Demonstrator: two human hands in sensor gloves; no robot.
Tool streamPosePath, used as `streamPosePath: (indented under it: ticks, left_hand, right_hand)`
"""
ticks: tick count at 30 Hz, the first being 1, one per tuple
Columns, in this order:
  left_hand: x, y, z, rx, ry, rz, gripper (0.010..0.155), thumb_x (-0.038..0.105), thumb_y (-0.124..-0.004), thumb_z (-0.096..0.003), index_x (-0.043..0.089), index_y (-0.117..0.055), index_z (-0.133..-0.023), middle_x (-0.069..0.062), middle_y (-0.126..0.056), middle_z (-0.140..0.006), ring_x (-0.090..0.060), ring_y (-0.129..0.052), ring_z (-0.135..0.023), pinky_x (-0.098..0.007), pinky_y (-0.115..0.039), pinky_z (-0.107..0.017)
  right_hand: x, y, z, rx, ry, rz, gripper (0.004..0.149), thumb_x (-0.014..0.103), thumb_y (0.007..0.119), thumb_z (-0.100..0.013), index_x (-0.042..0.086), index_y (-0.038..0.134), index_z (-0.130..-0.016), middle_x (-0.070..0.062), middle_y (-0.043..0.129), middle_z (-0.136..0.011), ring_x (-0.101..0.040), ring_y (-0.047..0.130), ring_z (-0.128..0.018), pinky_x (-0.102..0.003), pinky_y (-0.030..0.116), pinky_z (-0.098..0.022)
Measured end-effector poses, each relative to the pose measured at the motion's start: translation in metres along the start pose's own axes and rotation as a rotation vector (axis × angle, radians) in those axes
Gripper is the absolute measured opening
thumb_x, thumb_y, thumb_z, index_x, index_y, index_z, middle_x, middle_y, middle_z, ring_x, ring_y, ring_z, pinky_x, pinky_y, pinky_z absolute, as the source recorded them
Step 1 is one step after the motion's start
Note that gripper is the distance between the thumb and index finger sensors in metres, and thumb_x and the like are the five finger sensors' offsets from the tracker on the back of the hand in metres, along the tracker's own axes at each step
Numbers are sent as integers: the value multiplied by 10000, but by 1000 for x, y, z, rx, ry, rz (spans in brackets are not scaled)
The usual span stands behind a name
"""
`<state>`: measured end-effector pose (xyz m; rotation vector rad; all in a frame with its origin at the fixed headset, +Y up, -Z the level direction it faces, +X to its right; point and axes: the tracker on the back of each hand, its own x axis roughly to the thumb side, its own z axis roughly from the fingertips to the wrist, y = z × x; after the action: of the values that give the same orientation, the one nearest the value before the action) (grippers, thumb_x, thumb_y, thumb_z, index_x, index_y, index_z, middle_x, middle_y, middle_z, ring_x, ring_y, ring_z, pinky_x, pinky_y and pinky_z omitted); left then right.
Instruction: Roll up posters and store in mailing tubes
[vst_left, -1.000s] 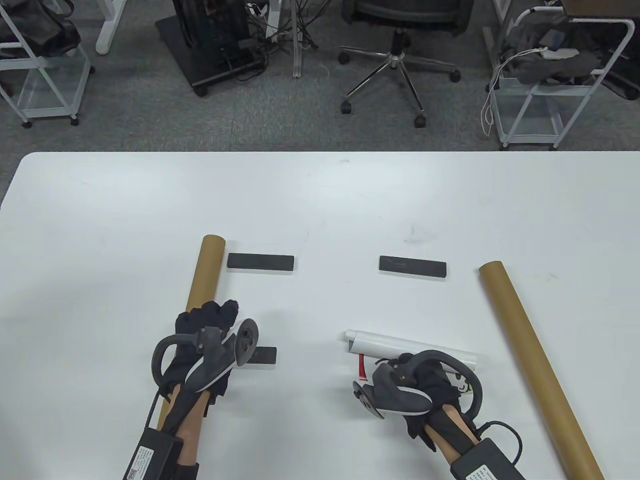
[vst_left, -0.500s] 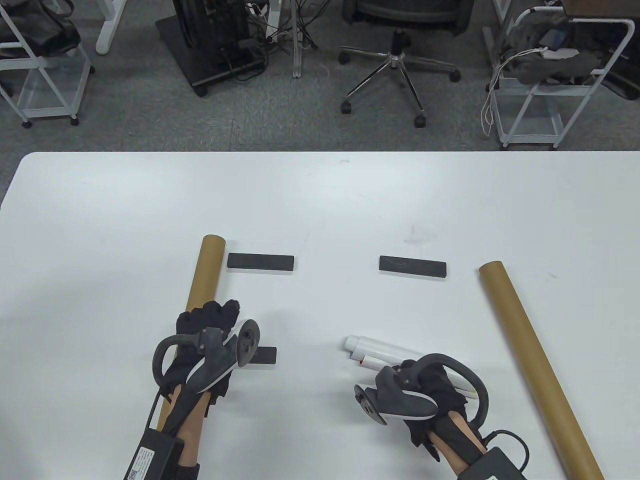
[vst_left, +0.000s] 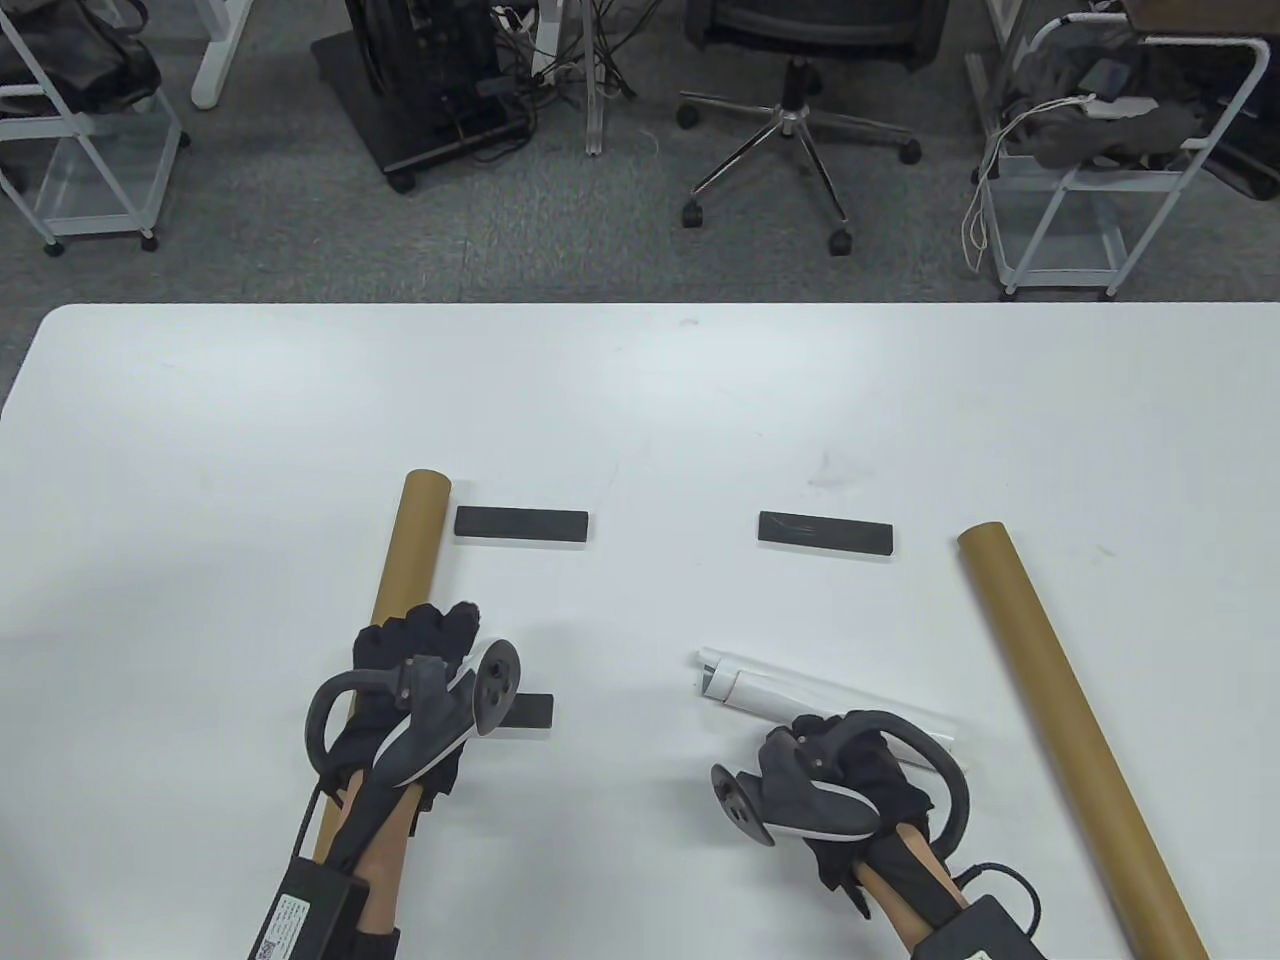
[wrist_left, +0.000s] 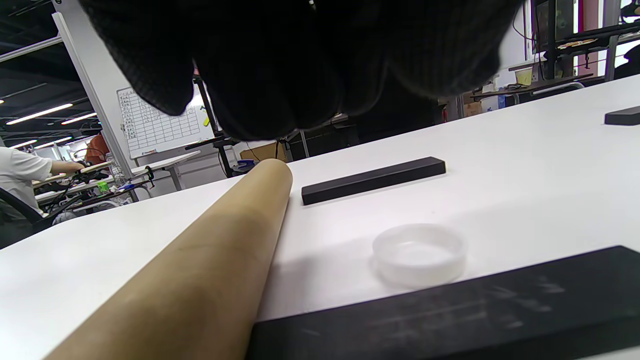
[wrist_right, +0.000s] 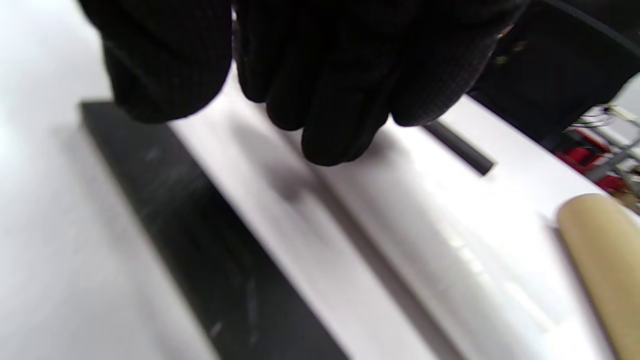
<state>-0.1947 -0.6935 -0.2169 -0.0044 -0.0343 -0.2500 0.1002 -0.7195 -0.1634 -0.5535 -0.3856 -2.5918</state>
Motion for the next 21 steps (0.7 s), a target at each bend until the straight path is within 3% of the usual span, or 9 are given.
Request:
streamPosePath:
  ticks: [7,13,21]
  left_hand:
    - [0,-1,0,-3,-3,0,617,494,-728,-476,288,-691,-1057,-8,-833,-1001,-258,-920,-841,-554,-714,-764]
    - [0,0,0,-6,-1,3,617,495,-727,-475,287,-694,-1055,-9,-832,-1001,-257,-919,-842,-554,-712,-765]
    - [0,0,0,-14,-3,-1,613,494,-727,-475,288,-700,-1052,-8,-838,-997,-256,-923,-838,-553,-715,-764]
  right_hand:
    - [-33,5,-3,6,143,-44,690,409,786,-418,118,581,-1009,-134,749,-984,-335,890,-832,-600,679,-686]
    - [-34,25,-12,68,126,-63,736,432,783,-412,109,549,-1031,-152,712,-1028,-358,857,-888,-609,664,-697]
    - [-36,35,-18,2,142,-58,673,401,789,-416,124,591,-997,-145,755,-1009,-334,896,-867,-584,694,-687]
